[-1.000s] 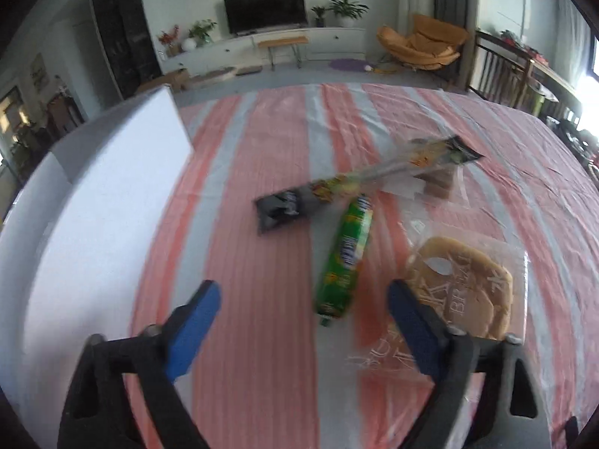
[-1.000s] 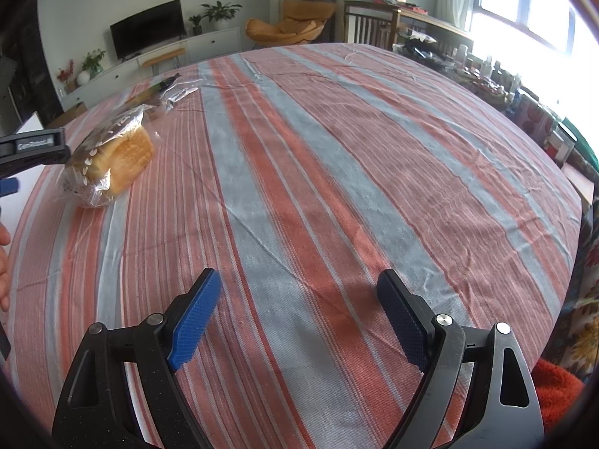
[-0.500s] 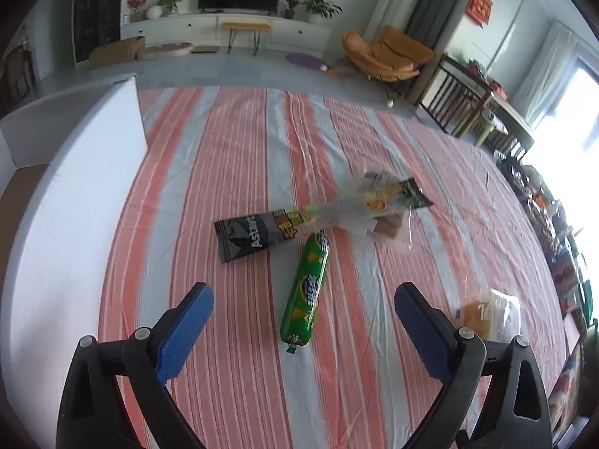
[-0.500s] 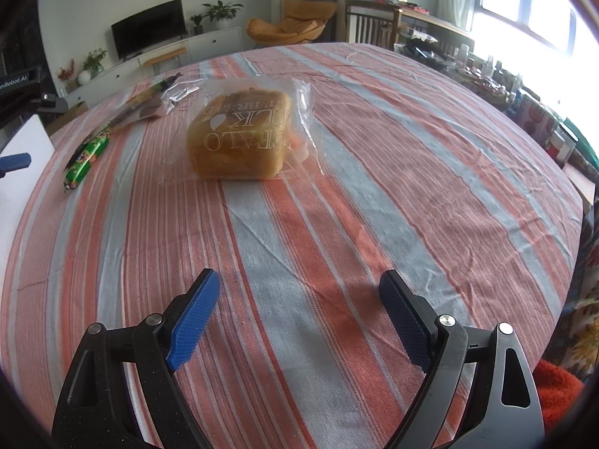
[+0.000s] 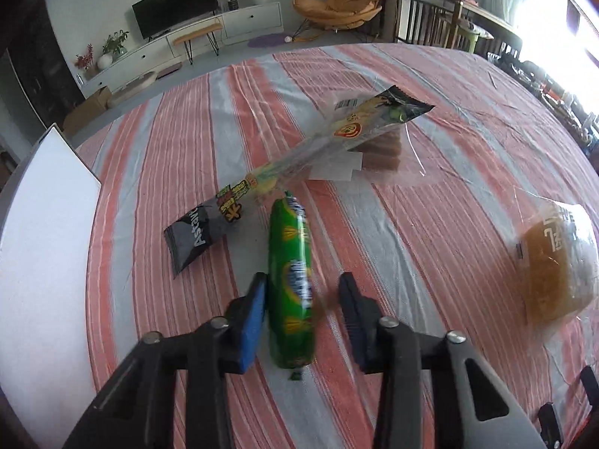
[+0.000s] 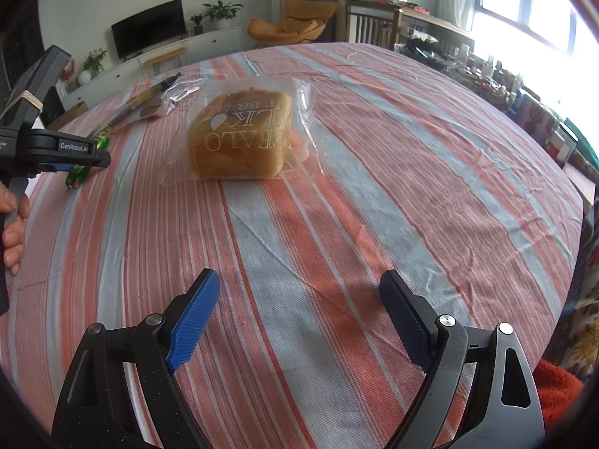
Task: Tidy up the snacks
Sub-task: 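Grasp the green tube snack with the left tool and lift it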
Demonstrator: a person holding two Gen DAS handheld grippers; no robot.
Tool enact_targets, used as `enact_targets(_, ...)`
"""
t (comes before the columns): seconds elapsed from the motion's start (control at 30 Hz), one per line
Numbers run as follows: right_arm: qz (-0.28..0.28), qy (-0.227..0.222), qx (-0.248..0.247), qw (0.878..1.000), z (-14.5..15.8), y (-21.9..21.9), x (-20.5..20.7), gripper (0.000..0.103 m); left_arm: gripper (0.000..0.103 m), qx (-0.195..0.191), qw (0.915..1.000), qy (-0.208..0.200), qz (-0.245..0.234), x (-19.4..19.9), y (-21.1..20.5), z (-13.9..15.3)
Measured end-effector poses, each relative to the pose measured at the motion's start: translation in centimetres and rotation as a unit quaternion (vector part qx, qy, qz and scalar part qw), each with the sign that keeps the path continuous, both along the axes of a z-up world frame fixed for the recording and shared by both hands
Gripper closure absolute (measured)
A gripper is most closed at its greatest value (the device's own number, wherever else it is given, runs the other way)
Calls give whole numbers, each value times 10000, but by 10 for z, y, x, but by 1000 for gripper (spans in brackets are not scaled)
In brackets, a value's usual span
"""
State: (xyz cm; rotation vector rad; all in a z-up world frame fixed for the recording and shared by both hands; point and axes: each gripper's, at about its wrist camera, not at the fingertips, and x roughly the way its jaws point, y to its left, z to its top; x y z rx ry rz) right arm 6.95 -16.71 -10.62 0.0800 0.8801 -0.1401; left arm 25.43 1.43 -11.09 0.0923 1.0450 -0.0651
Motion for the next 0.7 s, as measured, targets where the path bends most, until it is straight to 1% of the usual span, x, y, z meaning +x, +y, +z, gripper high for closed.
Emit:
enact_targets(0.03,-1,0,-1,10000,0,0,0,13,80,-94,10000,-29,8,-5,1,0)
enact_targets(0.17,-2,1,1,10000,0,1,0,13,80,-165,9998,-101,66,-35,4,-1)
enact_targets(0.3,0,1,-1,10000,0,0,0,13,80,-424,9989,-85,155,-79,11,0)
enact_targets(0.47,-2,0,0,10000,0,0,0,13,80,-476,9988,-45,43,-132,13,0)
enact_targets(0.57,-1,0,0,10000,0,0,0,13,80,-491,9988,-42,-36,-149,12,0)
enact_targets(0.67,1,1,0,10000,0,0,0,13,79,-391,9990,-211,-65,-154,8,-2)
enact_targets(0.7,1,1,1,10000,0,0,0,13,74,-420,9987,-288,-67,-154,8,-3)
